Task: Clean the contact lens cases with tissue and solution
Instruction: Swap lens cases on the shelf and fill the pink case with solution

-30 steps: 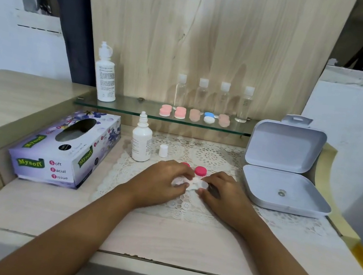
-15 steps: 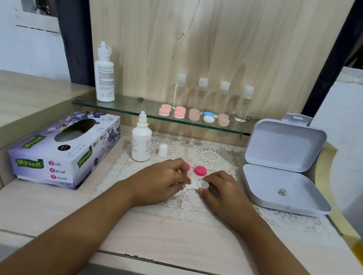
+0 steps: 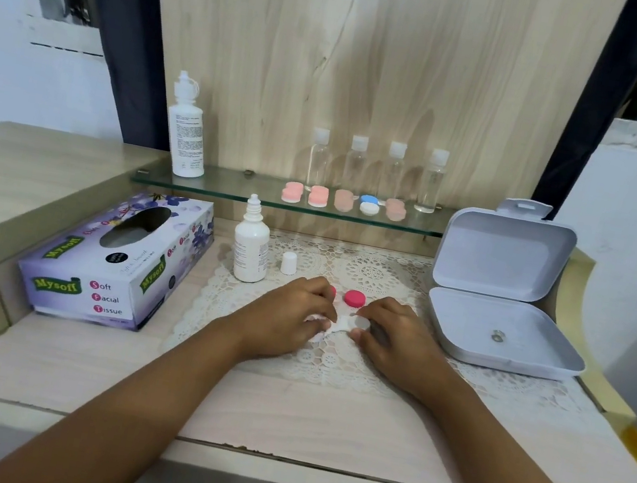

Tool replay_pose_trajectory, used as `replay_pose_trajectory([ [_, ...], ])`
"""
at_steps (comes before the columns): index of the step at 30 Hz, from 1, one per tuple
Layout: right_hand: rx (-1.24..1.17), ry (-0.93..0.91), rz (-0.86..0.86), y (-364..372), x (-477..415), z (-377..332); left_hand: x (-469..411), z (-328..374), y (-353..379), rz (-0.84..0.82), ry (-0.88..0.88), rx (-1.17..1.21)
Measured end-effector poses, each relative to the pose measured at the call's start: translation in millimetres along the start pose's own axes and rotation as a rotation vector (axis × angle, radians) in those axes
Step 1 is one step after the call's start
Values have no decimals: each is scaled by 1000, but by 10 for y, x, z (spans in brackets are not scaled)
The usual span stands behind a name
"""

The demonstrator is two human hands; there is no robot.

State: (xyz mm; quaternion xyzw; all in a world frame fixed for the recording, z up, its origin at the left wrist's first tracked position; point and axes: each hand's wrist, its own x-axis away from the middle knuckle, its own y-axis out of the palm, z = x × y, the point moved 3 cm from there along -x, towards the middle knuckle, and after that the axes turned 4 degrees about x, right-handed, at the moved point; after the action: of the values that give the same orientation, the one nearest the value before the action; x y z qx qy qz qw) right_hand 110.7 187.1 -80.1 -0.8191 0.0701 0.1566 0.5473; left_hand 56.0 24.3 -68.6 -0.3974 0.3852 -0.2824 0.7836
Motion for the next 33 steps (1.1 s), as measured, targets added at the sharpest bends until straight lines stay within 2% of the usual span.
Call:
replay_pose_trajectory([
  [3, -2, 11, -18, -2, -1, 1, -3, -25, -9, -30, 9, -2],
  [9, -6, 20, -41, -9, 2, -4, 29, -2, -56, 49, 130, -363],
  [13, -6, 27, -42, -19, 10, -12, 6, -16, -36, 55, 141, -331],
  [18, -3, 27, -44, -24, 11, -32, -22, -70, 3, 15, 65, -127],
  [20, 1, 23, -47, -26, 8, -34, -4, -70, -7, 19, 60, -114],
  [24, 8, 23, -36, -22, 17, -27, 32, -9, -38, 65, 193, -456],
  [26, 7, 25, -32, -23, 19, -29, 20, 22, -45, 81, 222, -528],
  [30, 19, 19, -24, -31, 14, -34, 9, 41, -32, 60, 230, -452],
  [33, 23, 23, -17, -31, 17, -30, -23, 14, -13, -12, 107, -292],
])
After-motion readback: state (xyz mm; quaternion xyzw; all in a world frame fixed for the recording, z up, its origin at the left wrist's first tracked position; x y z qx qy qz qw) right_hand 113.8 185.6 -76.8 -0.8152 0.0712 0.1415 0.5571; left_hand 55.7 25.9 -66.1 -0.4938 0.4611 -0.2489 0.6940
